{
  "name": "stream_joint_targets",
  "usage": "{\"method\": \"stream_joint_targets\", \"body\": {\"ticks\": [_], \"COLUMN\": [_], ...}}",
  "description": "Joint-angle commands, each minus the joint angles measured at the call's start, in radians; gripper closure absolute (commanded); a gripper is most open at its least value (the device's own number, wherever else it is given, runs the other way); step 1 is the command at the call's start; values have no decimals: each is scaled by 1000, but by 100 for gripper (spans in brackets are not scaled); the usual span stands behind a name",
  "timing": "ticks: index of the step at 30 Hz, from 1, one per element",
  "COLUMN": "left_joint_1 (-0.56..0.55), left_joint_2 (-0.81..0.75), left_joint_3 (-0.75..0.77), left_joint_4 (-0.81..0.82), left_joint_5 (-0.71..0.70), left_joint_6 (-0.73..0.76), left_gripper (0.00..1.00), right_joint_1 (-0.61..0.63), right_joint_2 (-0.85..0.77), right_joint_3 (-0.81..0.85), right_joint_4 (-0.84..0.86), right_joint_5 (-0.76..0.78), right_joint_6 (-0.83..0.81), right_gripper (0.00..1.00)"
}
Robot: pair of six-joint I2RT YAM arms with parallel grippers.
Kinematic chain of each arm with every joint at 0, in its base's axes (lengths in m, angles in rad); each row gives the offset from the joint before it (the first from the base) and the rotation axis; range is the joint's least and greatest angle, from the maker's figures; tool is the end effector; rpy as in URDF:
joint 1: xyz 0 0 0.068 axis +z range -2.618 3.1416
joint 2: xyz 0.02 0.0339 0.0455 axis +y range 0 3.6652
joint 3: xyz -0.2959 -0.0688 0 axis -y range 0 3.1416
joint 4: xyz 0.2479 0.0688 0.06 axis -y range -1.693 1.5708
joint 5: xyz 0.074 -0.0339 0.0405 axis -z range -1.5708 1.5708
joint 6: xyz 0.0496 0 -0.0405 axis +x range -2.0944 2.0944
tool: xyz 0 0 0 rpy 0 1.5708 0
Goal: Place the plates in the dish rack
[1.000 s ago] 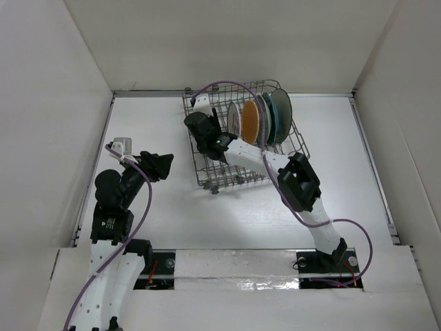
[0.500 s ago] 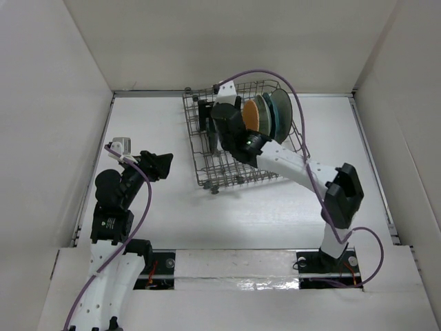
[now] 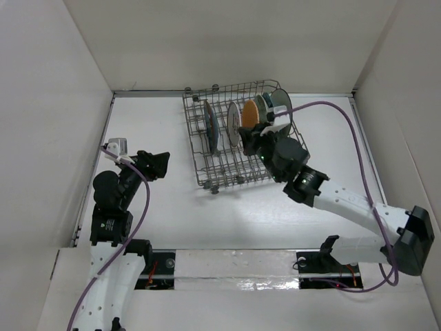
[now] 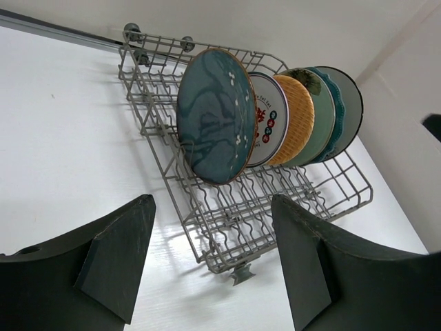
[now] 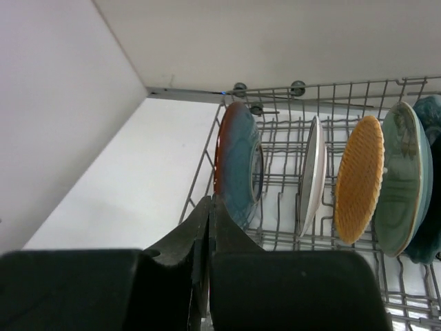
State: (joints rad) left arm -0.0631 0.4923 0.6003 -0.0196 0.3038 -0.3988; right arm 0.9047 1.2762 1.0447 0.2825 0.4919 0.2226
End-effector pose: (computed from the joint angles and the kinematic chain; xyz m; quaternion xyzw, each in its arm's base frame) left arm 0.1189 -0.0224 0.3504 -0.0014 0.6767 -0.2664 0.6864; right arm 0.2079 0.2267 0.4042 -0.0571 0.6887 0.2339 0.6839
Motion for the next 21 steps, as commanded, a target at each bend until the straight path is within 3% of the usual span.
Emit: {"method": "stream_joint_targets", "body": {"ticks": [1, 5, 9, 11, 14, 17, 21], "left_joint_1": [9, 9, 9, 9, 9, 9, 9], "left_joint_2": [-9, -34, -67, -83, -118, -153, -170], "left_joint_3": [44, 38, 29, 26, 18, 6, 1], "left_joint_4": [40, 49, 63, 75, 92, 116, 127], "left_joint_5": [-8, -18, -17, -19, -11, -8, 0], "left_joint_6": [17, 20, 18, 21, 23, 21, 23], "left_gripper": [34, 35, 35, 36, 36, 37, 37], "right_joint_1": [7, 29, 59, 71, 71, 71, 62], "right_joint_2": [-102, -195, -306, -398, -541, -661, -751], "right_joint_3": [-86, -178, -207, -215, -226, -200, -169], "right_joint_4": [121, 95, 21, -25, -83, -179, -269], "right_joint_5": [-126, -255, -305, -299, -215, -25, 97], "right_joint_6": [46, 52, 35, 27, 38, 55, 60], "right_gripper": [100, 90, 60, 54, 48, 43, 42]}}
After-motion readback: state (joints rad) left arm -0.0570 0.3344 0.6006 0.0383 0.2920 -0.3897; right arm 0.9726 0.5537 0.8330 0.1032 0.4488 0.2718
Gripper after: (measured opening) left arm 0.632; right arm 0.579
